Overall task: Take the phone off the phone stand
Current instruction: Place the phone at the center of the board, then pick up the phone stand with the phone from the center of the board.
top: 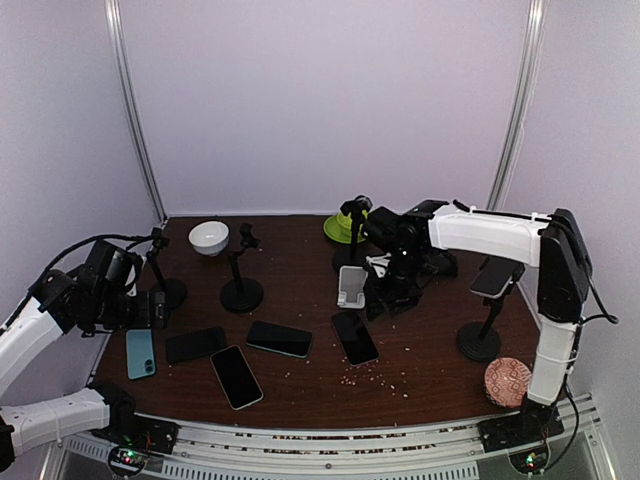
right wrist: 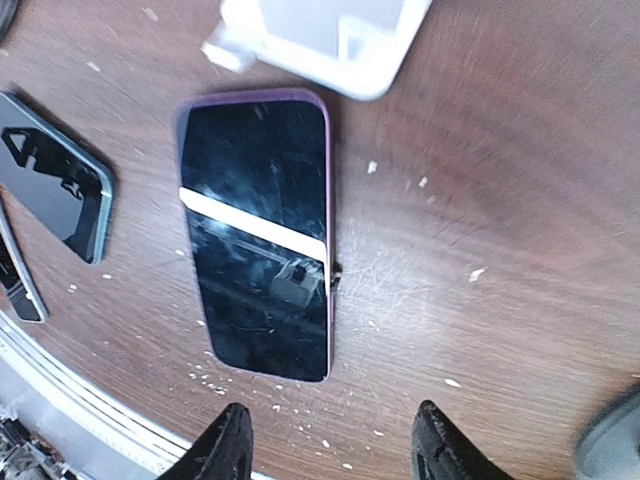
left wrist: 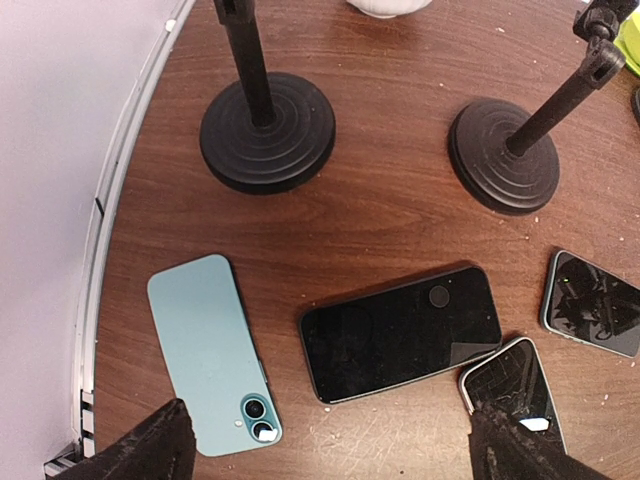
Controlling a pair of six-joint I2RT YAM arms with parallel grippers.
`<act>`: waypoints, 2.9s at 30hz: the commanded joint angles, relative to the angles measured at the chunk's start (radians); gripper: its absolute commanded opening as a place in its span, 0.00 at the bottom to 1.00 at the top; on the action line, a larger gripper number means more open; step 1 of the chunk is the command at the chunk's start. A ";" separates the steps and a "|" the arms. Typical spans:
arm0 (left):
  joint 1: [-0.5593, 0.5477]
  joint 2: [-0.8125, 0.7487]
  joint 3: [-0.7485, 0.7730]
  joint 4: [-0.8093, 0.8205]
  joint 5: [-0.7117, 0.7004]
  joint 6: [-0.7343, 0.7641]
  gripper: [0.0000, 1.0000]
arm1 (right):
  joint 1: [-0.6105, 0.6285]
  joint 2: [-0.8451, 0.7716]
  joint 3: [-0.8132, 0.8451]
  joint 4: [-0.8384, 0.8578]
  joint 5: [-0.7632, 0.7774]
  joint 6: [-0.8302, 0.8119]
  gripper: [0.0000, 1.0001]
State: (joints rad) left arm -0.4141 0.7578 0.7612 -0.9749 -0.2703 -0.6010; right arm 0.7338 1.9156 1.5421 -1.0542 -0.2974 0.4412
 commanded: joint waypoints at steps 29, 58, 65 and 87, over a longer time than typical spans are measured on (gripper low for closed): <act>-0.006 -0.150 0.109 0.158 0.178 0.042 0.98 | 0.014 -0.391 0.513 -0.483 0.363 0.287 0.54; -0.274 0.067 0.325 0.137 0.256 -0.123 0.98 | -0.586 -0.740 0.195 -0.494 0.270 0.072 0.87; -0.449 0.264 0.397 0.228 0.220 -0.186 0.98 | -0.767 -0.774 -0.011 -0.356 -0.031 0.042 0.83; -0.602 0.389 0.492 0.278 0.144 -0.255 0.98 | -0.877 -0.763 -0.249 -0.029 -0.313 0.199 0.55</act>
State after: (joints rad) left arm -1.0061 1.1461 1.2205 -0.7391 -0.0986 -0.8398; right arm -0.1345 1.1725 1.3289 -1.1690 -0.5842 0.6060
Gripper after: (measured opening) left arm 0.978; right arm 0.574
